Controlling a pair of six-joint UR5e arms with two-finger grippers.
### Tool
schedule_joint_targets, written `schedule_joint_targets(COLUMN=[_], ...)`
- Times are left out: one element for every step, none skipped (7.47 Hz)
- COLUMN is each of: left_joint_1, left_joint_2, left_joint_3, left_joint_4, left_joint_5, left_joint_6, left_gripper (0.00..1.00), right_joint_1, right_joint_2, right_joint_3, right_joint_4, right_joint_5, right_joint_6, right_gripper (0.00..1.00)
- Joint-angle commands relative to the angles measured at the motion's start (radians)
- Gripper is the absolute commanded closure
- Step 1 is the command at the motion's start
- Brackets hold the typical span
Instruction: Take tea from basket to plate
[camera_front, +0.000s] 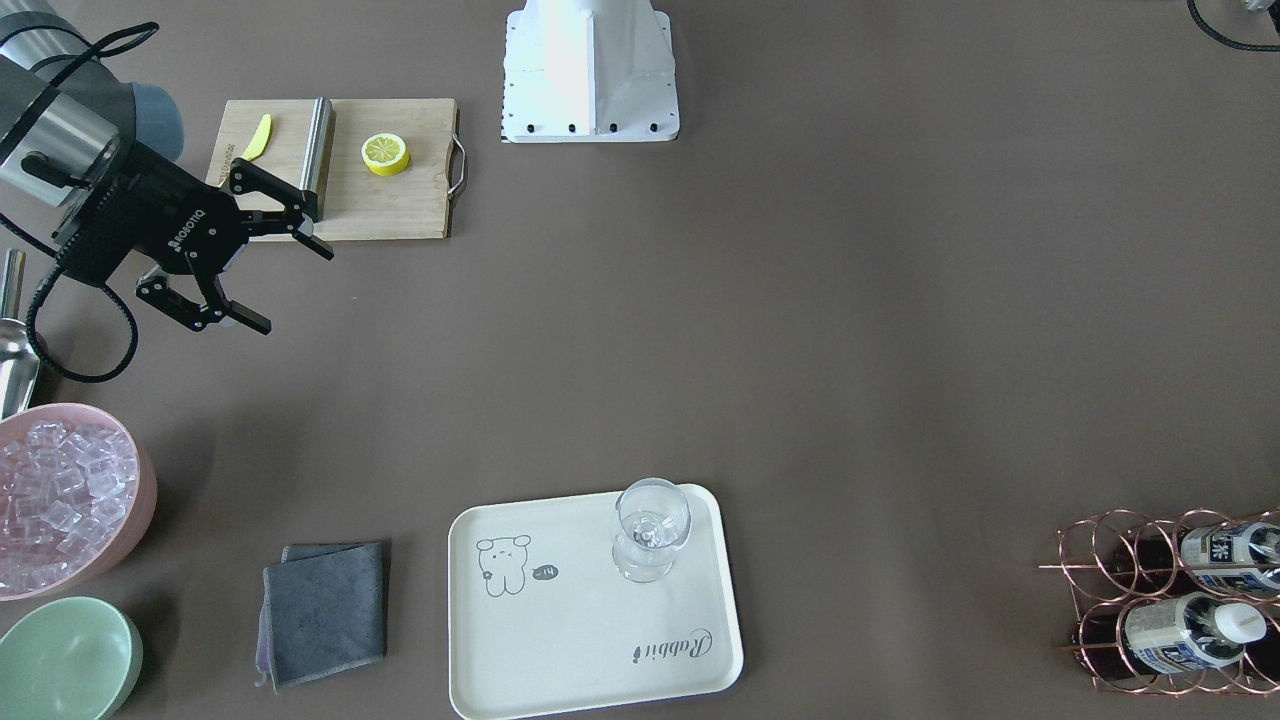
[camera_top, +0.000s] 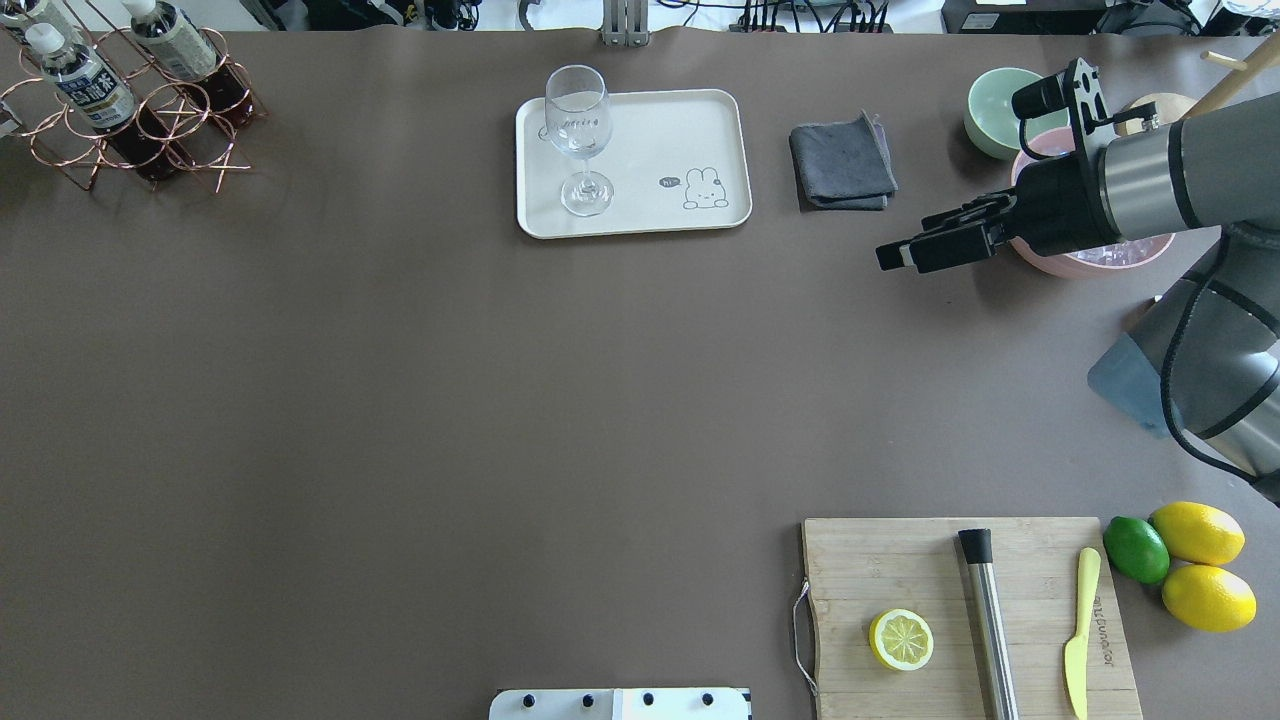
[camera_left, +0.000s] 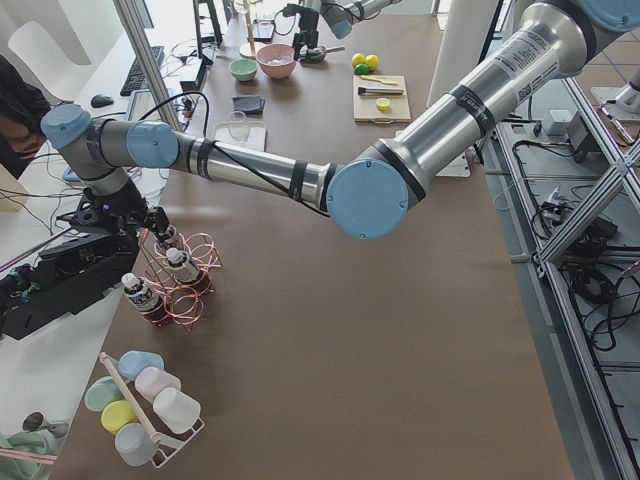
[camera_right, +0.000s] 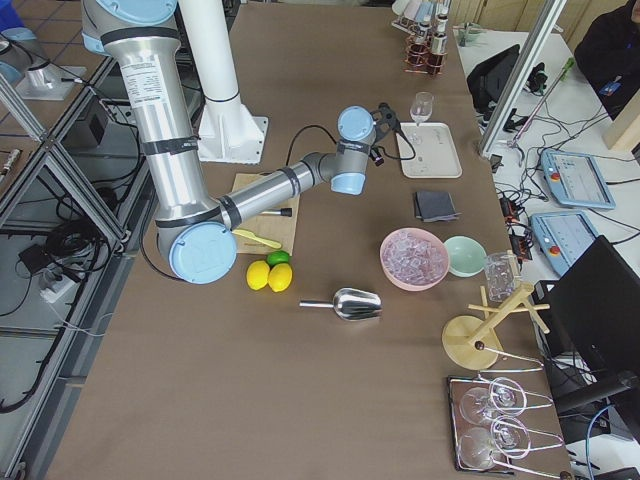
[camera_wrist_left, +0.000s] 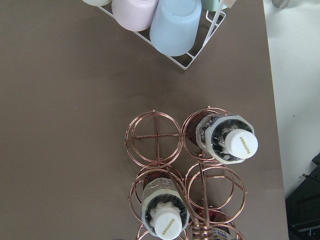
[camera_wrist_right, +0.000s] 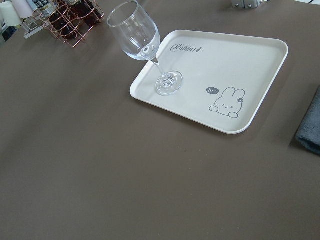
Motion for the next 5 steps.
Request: schedule_joint_targets(left_joint_1=[0.025,0.033,0.033,0.031,0.031], left_joint_2=[-0.004,-0.003,-0.003,0.009,0.023], left_joint_3=[0.003,0.007,0.012,0.013,0.012], left_joint_4=[-0.012,-0.044,-0.046,-0.087,-0.113], left_joint_5=[0.001,0.001,0.001,-0.001,-0.001], left_joint_6=[-0.049,-0.065,-0.068,-0.08,-0.086], left_gripper=[0.24,0.24,0.17,0.07,0.35], right_joint_1=[-0.041,-0.049,-0.049,-0.049,-0.049], right_joint_2=[0.0,0.002,0.002,-0.002,-0.002], right_joint_3=[0.003,0.002,0.0,-0.001,0.005], right_joint_4=[0.009,0.009,0.029,0.067,0.074], right_joint_5=[-0.045,-0.048,-0.054,-0.068,-0.068], right_joint_6=[0.001,-0.007,-0.007,0.001,0.004], right_gripper=[0.0,0.0,0.0,0.0,0.0])
